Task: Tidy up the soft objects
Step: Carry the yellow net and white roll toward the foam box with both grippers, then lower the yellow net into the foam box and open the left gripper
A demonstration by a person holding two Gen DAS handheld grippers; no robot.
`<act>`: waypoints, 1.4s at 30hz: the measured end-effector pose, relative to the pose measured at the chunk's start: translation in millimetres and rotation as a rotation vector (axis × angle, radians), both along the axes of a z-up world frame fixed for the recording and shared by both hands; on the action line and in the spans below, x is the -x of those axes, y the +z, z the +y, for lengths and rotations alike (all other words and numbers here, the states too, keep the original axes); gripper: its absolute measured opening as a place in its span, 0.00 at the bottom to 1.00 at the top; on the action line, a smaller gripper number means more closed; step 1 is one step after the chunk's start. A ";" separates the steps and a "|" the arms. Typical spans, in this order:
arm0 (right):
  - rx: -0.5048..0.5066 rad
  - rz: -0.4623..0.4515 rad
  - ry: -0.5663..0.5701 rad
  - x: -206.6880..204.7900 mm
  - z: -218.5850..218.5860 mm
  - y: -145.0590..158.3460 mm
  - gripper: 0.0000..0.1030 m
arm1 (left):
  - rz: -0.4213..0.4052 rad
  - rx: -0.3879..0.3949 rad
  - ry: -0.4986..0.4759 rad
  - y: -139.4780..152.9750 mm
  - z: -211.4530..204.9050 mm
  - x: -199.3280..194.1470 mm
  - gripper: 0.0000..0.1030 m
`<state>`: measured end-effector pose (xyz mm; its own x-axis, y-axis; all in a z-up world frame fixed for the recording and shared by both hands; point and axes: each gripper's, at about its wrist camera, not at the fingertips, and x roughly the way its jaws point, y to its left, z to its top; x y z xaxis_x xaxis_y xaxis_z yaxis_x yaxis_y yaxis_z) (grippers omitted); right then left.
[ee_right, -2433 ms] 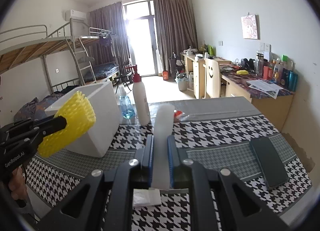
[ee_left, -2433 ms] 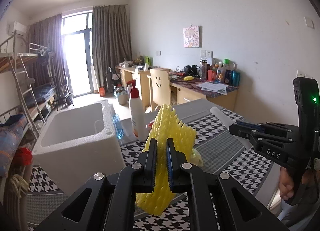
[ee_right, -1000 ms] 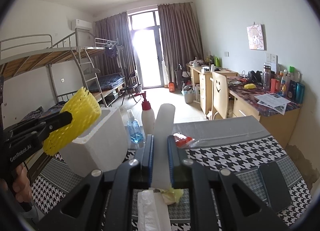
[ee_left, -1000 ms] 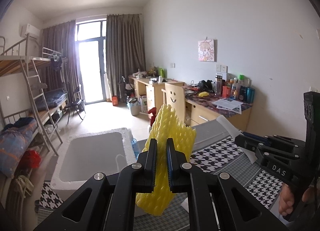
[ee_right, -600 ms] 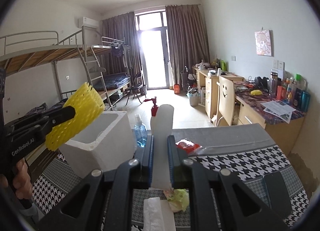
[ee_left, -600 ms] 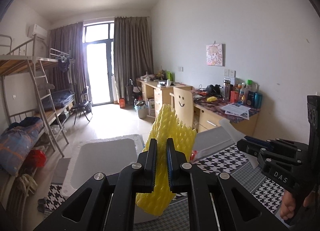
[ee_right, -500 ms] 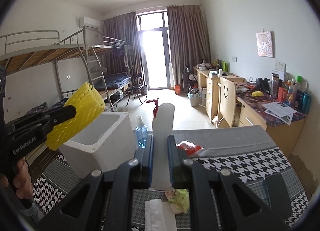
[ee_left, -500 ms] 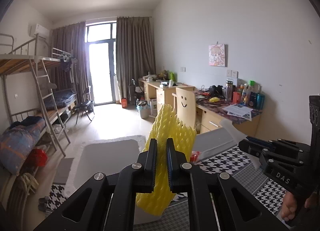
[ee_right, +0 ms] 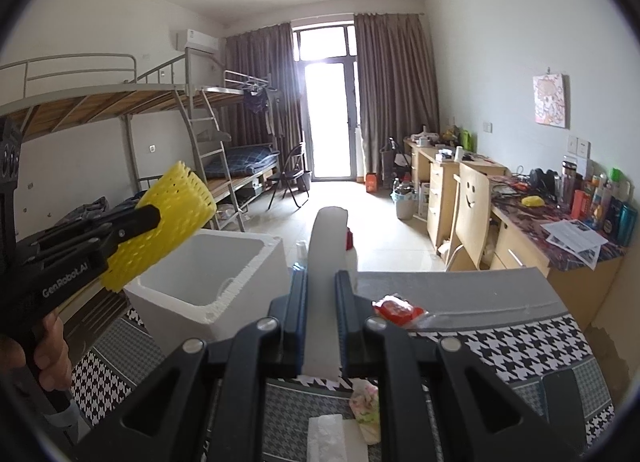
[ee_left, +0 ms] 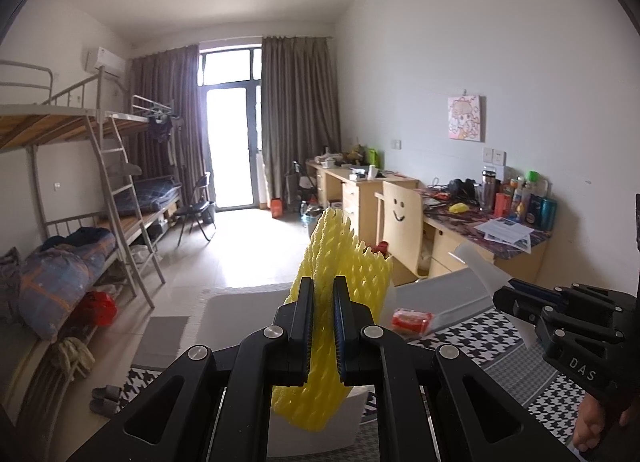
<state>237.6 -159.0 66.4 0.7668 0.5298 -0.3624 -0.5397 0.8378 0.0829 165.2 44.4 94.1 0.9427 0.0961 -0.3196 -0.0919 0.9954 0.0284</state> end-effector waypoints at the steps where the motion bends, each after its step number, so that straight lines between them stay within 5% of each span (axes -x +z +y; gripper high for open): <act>1: 0.002 0.002 0.006 -0.9 2.2 0.4 0.16 | -0.002 0.000 0.010 0.2 1.5 0.2 0.09; 42: 0.075 0.045 0.169 -32.0 83.9 2.0 0.16 | 0.087 0.067 0.111 -20.8 62.8 -31.0 0.10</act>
